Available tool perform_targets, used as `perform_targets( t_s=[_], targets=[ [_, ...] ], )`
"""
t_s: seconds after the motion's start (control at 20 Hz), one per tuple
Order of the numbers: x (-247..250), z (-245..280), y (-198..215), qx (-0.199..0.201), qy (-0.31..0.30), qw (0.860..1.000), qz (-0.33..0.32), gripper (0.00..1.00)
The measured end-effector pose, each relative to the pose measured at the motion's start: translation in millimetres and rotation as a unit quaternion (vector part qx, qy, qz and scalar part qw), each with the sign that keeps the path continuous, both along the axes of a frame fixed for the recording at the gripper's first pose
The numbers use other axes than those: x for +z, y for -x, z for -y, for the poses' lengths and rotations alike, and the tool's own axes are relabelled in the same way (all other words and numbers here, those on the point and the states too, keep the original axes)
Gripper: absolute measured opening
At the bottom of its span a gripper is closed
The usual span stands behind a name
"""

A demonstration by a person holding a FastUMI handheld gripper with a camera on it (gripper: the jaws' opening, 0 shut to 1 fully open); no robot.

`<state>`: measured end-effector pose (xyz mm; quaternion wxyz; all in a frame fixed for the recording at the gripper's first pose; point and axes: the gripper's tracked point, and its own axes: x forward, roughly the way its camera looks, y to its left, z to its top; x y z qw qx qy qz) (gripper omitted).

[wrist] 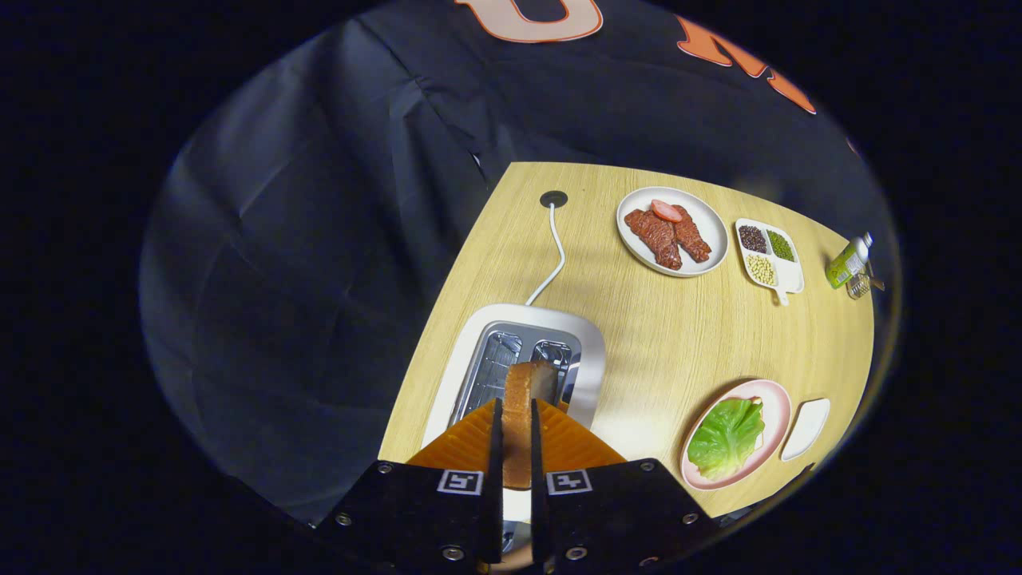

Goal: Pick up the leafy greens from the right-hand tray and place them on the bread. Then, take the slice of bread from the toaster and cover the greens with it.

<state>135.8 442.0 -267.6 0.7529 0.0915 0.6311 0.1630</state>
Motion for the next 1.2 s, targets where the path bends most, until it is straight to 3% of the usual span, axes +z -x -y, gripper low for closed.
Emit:
perform_targets(
  t_s=[0.3, 0.6, 0.85, 1.2],
  targets=[
    [41.3, 22.6, -1.2, -0.019, -0.064, 0.997, 0.034, 0.10],
    [68.8, 61.9, -1.2, -0.065, -0.132, 0.988, 0.054, 0.10],
    [78.8, 106.5, 0.3, -0.099, -0.167, 0.978, 0.076, 0.10],
    [79.4, 145.7, 18.3, -0.112, -0.226, 0.964, 0.090, 0.10]
  ],
)
